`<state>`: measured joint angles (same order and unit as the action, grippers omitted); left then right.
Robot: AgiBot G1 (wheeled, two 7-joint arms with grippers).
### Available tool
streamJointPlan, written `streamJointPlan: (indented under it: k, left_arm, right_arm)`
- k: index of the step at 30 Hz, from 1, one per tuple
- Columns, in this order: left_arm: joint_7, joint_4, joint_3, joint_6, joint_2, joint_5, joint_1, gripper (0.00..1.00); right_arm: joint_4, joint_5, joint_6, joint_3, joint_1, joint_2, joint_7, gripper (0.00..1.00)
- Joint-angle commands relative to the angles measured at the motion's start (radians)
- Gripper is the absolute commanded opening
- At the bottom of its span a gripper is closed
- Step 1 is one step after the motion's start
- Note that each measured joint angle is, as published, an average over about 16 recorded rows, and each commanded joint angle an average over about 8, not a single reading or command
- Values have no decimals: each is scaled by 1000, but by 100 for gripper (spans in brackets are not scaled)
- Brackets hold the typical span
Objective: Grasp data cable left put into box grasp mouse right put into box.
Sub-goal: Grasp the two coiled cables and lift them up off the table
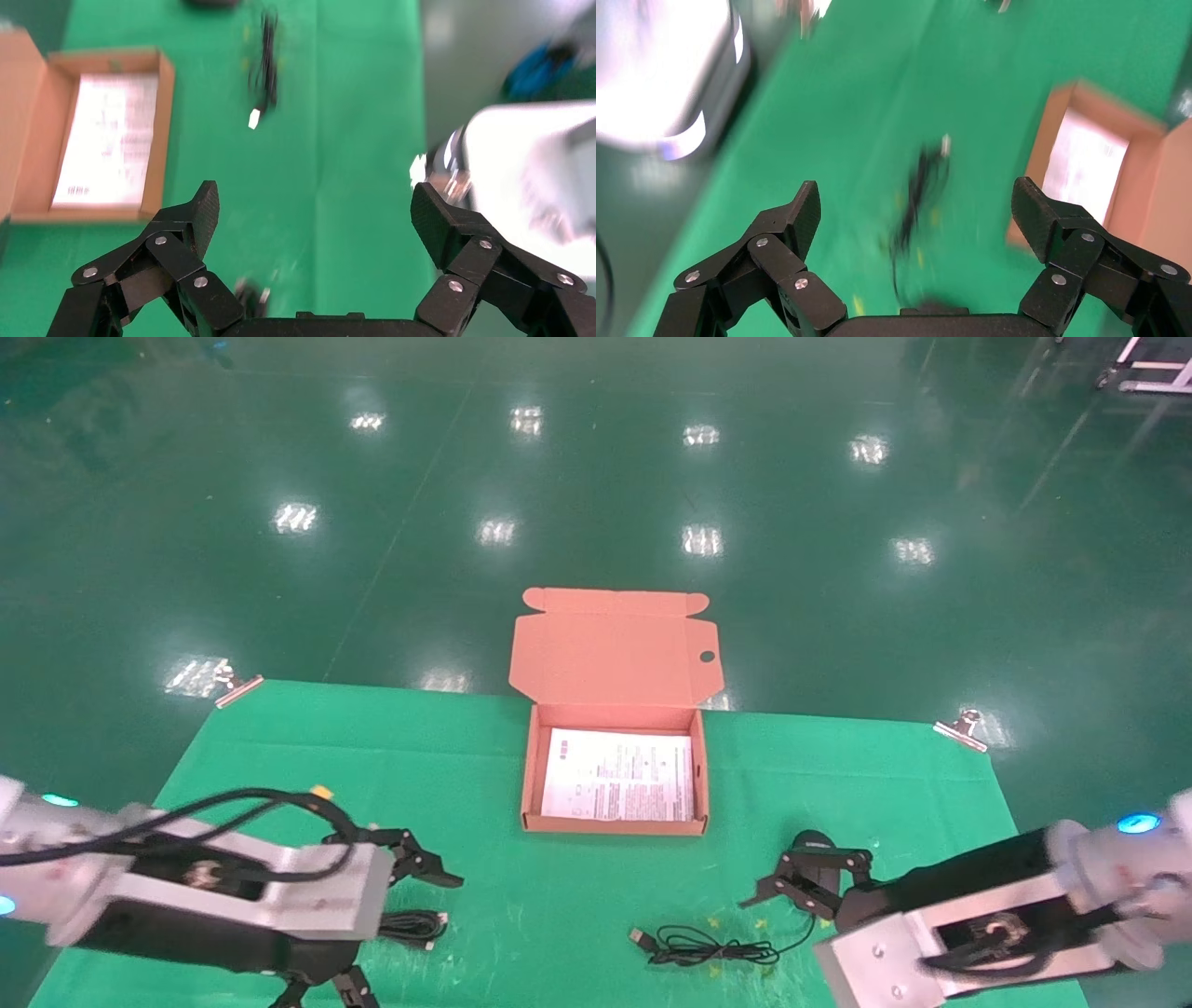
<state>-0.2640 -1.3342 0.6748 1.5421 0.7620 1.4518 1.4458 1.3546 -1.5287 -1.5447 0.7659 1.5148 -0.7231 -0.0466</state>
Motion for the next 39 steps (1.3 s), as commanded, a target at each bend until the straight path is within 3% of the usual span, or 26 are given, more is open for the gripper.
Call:
streamJointPlan:
  k: [1, 7, 15, 24, 31, 39]
  left_arm:
    - [3, -3, 41, -4, 23, 71, 33, 100]
    - [-12, -4, 122, -47, 73, 254, 38, 100]
    - [-87, 25, 191, -102, 127, 435, 6, 100]
    - [-162, 203, 187, -198, 173, 477, -35, 100]
    - [-123, 358, 194, -263, 228, 507, -30, 100]
    - [-74, 473, 212, -337, 281, 558, -26, 100]
  right_arm:
    - [2, -70, 6, 52, 29, -14, -33, 100]
    - [3, -218, 72, 123, 5, -51, -48, 100]
    - [-2, -356, 205, 158, -81, -78, 7, 100]
    - [-21, -426, 358, 155, -175, -108, 96, 100]
    - [-97, -441, 427, 156, -218, -159, 134, 100]
    - [-255, -429, 489, 154, -228, -234, 111, 100]
